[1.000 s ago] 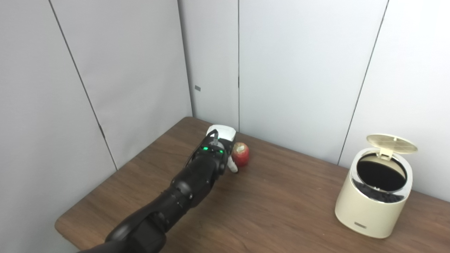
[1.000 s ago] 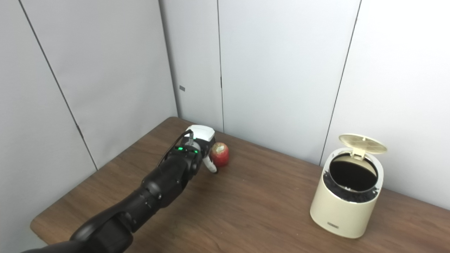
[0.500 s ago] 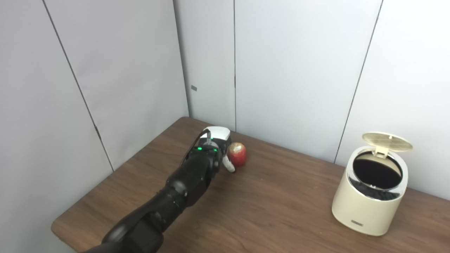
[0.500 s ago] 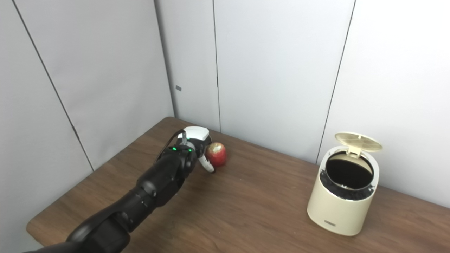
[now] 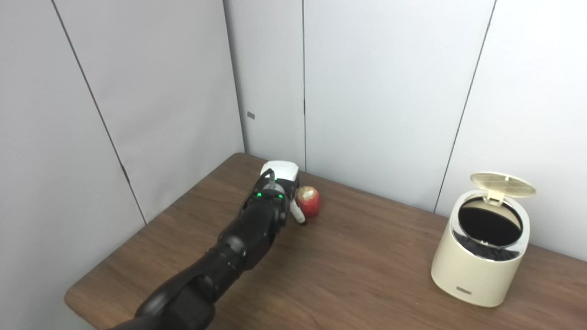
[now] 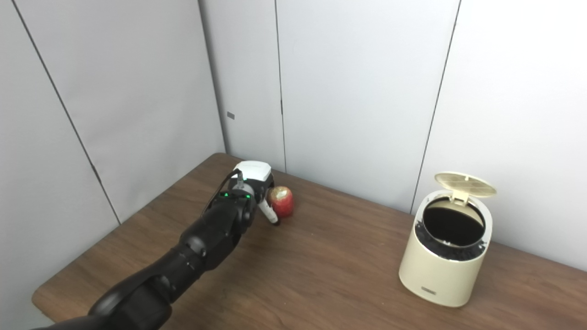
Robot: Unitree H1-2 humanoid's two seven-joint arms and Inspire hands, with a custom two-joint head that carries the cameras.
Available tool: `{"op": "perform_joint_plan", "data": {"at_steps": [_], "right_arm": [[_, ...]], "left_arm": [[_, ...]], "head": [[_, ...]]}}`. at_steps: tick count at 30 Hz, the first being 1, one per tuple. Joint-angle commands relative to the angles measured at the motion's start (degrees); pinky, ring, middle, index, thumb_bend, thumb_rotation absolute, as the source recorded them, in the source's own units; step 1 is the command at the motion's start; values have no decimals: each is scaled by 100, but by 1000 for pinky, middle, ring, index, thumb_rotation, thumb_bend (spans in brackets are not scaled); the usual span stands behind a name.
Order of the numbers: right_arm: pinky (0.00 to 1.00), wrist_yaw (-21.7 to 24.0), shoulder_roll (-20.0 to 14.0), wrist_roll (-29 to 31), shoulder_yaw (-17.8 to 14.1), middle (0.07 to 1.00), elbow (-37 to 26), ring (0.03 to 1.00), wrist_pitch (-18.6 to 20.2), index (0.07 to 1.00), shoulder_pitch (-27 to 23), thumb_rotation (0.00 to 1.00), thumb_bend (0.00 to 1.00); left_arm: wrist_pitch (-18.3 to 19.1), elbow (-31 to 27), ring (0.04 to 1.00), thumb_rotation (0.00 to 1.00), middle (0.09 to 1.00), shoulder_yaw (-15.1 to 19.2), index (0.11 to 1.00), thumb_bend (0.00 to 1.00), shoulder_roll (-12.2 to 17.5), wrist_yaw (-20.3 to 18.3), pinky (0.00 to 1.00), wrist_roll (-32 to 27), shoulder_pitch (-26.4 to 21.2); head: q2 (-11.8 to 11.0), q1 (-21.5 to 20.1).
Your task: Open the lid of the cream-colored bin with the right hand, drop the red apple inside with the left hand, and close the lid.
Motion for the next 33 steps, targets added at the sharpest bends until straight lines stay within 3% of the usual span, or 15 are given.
{"op": "perform_joint_plan", "data": {"at_steps": [1,2,10,17,20,23,24,25,26,28,31,32,33], "right_arm": [[544,0,104,24,-7,801,2,742,-129,797,42,1000,557],[540,16,117,24,-18,801,-6,740,-116,797,44,1000,561],[539,99,174,-55,-91,801,-33,742,-44,800,44,1000,598],[554,154,235,-89,-143,802,-124,756,-3,797,81,1000,607],[511,201,254,-67,-167,797,-177,727,79,791,101,1000,612],[511,191,271,-77,-188,791,-171,726,40,786,103,1000,595],[512,207,277,-79,-195,792,-181,727,64,788,105,1000,596],[515,228,283,-78,-201,794,-195,731,96,790,110,1000,599],[518,238,286,-86,-206,794,-200,734,108,791,112,1000,603],[534,237,288,-92,-213,796,-197,743,72,793,108,1000,600],[551,247,286,-113,-216,799,-194,751,75,796,103,1000,603],[552,253,287,-109,-214,800,-195,751,69,797,102,1000,602],[552,257,288,-104,-212,799,-196,751,62,796,102,1000,601]], "left_arm": [[3,-59,766,270,839,-4,871,1000,-8,26,608,-149,-289],[2,-45,803,269,866,-23,884,1000,-10,7,648,-182,-307],[6,94,728,307,832,-212,895,1000,-40,-192,545,-259,-432],[1,210,758,311,862,-287,906,1000,-56,-31,564,-477,-486],[-2,276,739,326,843,-379,893,1000,-53,3,545,-502,-541],[-1,303,663,313,760,-409,822,1000,-77,46,476,-572,-567],[-2,298,575,299,681,-428,754,1000,-80,63,406,-593,-569],[-2,283,427,285,550,-448,726,1000,-80,78,301,-612,-566],[-19,248,369,275,496,-479,734,1000,-66,83,261,-637,-555],[-144,198,396,203,521,-447,716,1000,-58,276,288,-770,-487],[-330,219,464,30,570,-297,623,884,-108,700,360,-1058,-392],[-381,238,445,15,519,-279,563,708,-116,822,344,-1116,-373],[-416,254,427,7,490,-276,531,618,-118,908,329,-1155,-362]], "head": [[10,-9],[8,-14],[11,-61],[31,-120],[41,-126],[41,-126],[47,-143],[47,-143],[47,-143],[53,-158],[55,-172],[49,-182],[50,-187]]}}
